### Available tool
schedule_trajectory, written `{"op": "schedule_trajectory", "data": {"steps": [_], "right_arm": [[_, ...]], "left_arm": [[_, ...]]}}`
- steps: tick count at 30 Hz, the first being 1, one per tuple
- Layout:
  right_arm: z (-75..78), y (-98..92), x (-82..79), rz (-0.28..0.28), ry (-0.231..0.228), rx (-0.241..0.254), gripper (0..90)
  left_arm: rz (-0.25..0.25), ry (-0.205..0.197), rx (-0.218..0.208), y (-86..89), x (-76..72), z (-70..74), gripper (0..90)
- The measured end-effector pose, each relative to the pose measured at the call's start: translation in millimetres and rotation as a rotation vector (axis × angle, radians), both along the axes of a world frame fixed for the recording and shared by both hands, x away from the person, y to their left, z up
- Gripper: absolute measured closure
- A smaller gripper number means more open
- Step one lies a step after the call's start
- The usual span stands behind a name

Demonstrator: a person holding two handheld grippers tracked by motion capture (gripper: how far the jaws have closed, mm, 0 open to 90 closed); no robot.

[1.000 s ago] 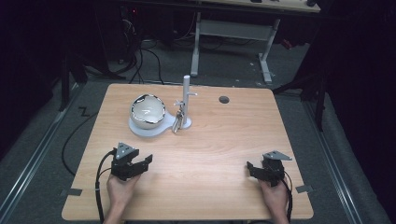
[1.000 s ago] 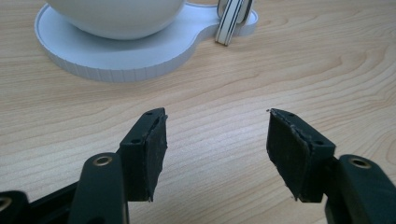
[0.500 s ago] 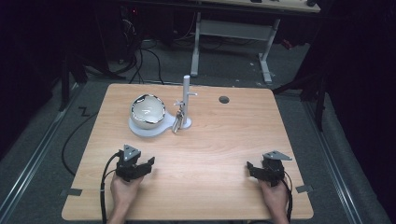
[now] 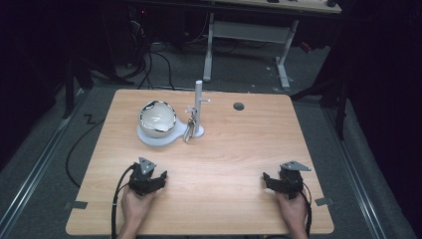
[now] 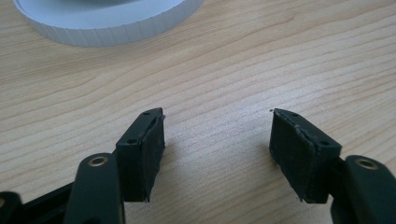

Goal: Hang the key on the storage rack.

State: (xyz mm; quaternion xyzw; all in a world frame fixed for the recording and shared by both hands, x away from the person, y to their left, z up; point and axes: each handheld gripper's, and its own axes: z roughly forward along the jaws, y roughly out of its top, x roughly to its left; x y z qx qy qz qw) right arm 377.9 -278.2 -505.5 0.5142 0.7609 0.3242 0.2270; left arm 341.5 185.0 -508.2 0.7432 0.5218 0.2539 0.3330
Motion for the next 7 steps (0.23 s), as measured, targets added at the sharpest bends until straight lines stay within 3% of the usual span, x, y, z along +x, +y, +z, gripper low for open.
{"op": "schedule_trajectory", "data": {"steps": [3,7], "right_arm": [[0.0,0.0,0.0,0.0,0.0,0.0,22.9],[0.0,0.0,0.0,0.0,0.0,0.0,22.9]], "left_arm": [[0.013,0.018,-0.033,3.2,2.3,-0.5,32.7],[0.018,0.019,-0.03,3.0,2.3,-0.5,31.2]]}}
